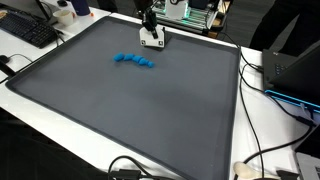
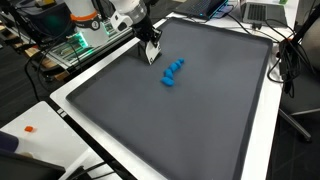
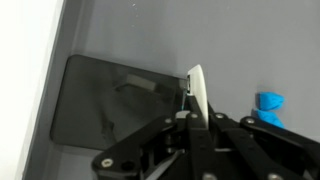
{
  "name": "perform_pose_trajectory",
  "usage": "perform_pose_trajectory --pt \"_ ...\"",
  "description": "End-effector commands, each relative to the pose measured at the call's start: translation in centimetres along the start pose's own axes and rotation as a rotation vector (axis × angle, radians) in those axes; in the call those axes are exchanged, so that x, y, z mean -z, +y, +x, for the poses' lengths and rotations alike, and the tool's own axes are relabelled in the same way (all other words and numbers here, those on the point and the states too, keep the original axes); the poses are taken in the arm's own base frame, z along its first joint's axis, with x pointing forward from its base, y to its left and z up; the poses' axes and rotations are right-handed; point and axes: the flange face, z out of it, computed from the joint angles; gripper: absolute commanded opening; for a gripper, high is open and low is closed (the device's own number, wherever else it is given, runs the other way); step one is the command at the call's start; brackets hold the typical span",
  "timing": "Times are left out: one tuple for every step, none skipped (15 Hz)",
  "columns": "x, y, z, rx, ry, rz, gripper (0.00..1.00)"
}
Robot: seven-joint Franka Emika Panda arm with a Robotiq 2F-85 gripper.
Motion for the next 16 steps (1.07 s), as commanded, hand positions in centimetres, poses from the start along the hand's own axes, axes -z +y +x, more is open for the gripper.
perform_pose_trajectory --pt "-0.43 0.56 0.60 -0.030 -0.017 -0.002 0.01" --pt "-0.44 0.59 0.66 -0.032 -0.015 -0.004 0.01" --pt "-0.54 0.60 0.68 -0.032 -0.019 -0.007 0.01" --pt "-0.61 0.58 0.70 -0.032 -0.018 -0.009 0.01" --pt "-0.70 0.54 0.68 -0.030 -0.023 -0.012 0.01" --pt "-0.78 0.52 0.67 -0.030 -0.024 -0.015 0.01" --pt "-0.86 0.49 0.67 -0.029 -0.026 -0.018 0.01" --pt "-0.94 0.48 0.71 -0.029 -0.024 -0.021 0.01" --pt "-1.00 0.46 0.76 -0.031 -0.023 -0.021 0.01" --pt "-1.09 0.44 0.82 -0.033 -0.023 -0.023 0.01" --pt "-1.19 0.44 0.85 -0.035 -0.025 -0.027 0.01" --pt "-1.28 0.46 0.90 -0.037 -0.025 -0.031 0.01" --pt "-1.38 0.50 0.97 -0.041 -0.025 -0.035 0.01" --pt "-1.34 0.45 1.01 -0.042 -0.027 -0.035 0.01" --pt "-1.19 0.47 1.07 -0.044 -0.027 -0.034 0.01" --pt "-1.13 0.54 1.13 -0.046 -0.028 -0.038 0.01"
